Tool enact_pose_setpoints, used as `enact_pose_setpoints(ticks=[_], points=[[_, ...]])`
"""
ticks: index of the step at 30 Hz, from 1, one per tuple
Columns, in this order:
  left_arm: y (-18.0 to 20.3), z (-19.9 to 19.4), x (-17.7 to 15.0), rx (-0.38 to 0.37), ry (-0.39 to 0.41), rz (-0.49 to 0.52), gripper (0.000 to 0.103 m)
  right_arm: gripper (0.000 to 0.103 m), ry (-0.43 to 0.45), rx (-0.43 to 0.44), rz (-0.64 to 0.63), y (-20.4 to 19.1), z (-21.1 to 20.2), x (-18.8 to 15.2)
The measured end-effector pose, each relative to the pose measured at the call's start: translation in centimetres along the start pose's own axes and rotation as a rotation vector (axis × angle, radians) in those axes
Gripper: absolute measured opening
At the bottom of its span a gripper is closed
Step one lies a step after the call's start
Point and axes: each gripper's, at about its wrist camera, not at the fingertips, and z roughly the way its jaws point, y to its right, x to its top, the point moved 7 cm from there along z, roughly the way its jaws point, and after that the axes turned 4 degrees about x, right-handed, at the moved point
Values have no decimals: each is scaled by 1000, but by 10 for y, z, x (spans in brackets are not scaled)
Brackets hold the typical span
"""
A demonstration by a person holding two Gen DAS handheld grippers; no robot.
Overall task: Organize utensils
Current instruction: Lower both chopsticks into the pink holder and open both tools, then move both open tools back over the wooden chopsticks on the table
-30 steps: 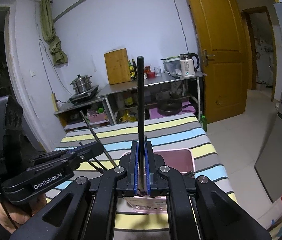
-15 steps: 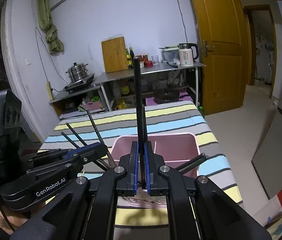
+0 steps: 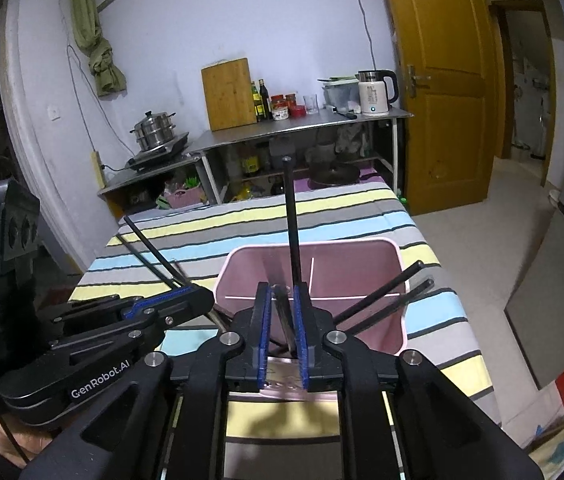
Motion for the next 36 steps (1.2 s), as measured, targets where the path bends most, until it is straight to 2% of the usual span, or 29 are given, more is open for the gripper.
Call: enact_pose_setpoints(ticks=[10,19,29,36], points=[[-2,-48,7,-4,76,-13,6,14,51,12,-7,-5,-26,6],[-21,-94,-1,35,129,-40,6,14,74,47,8,-13,-48,-1],[-53,-116,-40,121,120,-77,6,14,45,95,-2,-33,-51,-25],[-75,-119,-73,149,94,-126,6,14,8,124,-11,-48,-45,-47]])
